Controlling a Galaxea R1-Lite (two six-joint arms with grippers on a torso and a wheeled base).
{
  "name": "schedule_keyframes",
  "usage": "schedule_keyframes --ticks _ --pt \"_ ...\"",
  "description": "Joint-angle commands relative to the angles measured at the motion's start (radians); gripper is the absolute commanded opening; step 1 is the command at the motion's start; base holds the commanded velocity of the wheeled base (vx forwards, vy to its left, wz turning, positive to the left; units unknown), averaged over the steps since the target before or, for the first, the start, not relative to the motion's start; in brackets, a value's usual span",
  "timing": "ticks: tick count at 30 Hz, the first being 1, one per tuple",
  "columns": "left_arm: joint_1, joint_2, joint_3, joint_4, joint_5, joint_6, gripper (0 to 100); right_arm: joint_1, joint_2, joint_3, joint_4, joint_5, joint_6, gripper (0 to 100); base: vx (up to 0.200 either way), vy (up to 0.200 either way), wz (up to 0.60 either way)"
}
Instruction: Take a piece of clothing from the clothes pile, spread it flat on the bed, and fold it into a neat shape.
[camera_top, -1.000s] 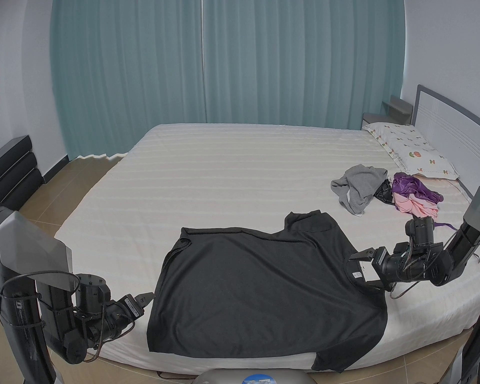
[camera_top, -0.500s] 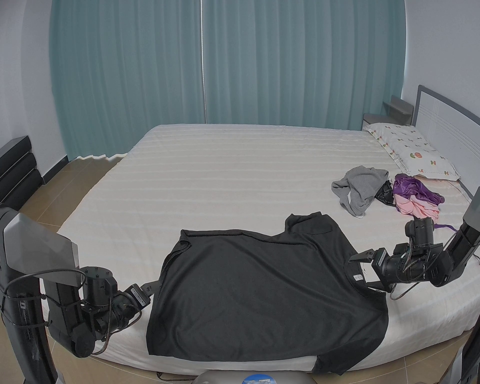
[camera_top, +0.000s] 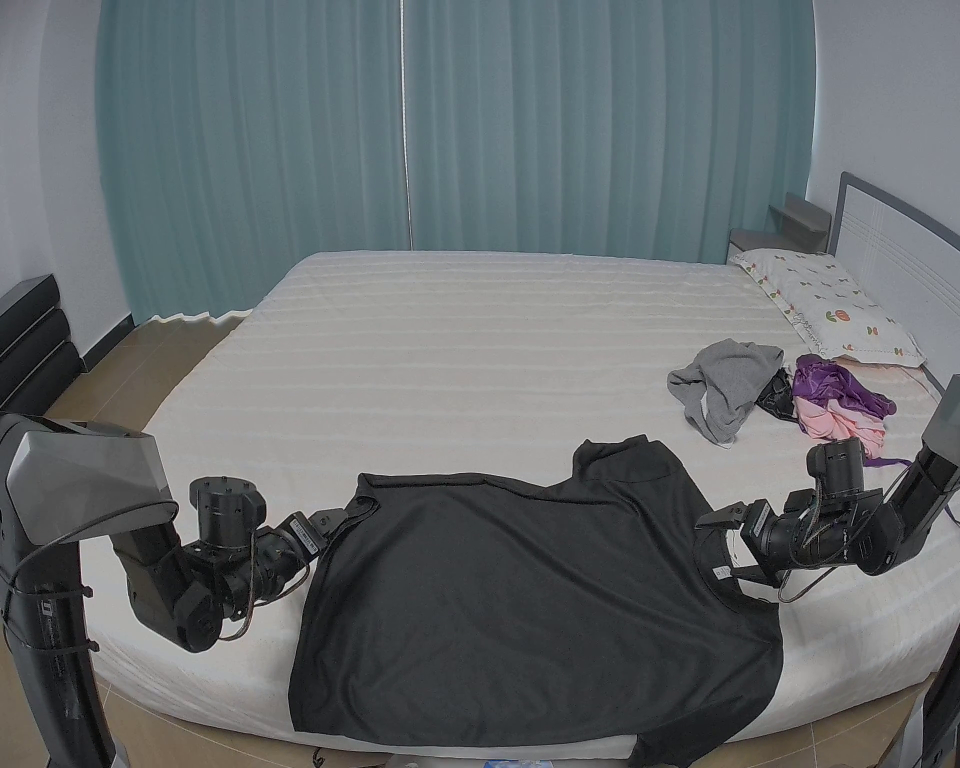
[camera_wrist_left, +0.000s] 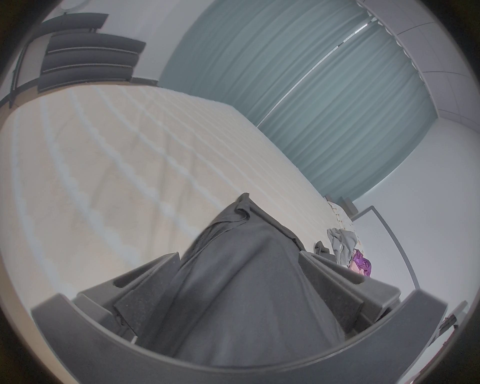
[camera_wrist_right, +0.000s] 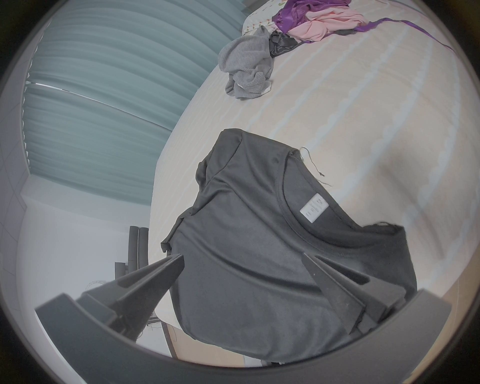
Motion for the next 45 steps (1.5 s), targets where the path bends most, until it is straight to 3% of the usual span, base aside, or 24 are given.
schedule_keyframes --ticks 1,6,16,21,44,45 --pt "0.005 0.008 -0.133 0.087 -0.076 0.001 100 0.007 0.017 0.001 0.0 -0.003 -0.001 100 0.0 0.0 0.0" --pt "0.0 0.088 -0.257 0.125 -0.102 0.007 100 0.01 0.017 0.002 0.0 -0.003 -0.001 100 0.0 0.0 0.0" --pt "-0.004 0.21 -0.563 0.337 -0.094 0.016 100 0.012 0.02 0.004 0.001 -0.002 -0.003 100 0.0 0.0 0.0" --pt "-0.007 0.279 -0.687 0.424 -0.077 0.067 100 0.012 0.023 0.008 0.0 -0.003 -0.006 100 0.0 0.0 0.0" --pt "-0.006 0.391 -0.84 0.464 0.005 0.117 100 0.021 0.037 0.01 -0.015 -0.008 -0.006 100 0.0 0.0 0.0" --pt "-0.006 0.396 -0.848 0.47 0.005 0.119 0 0.022 0.038 0.01 -0.015 -0.01 -0.006 100 0.0 0.0 0.0"
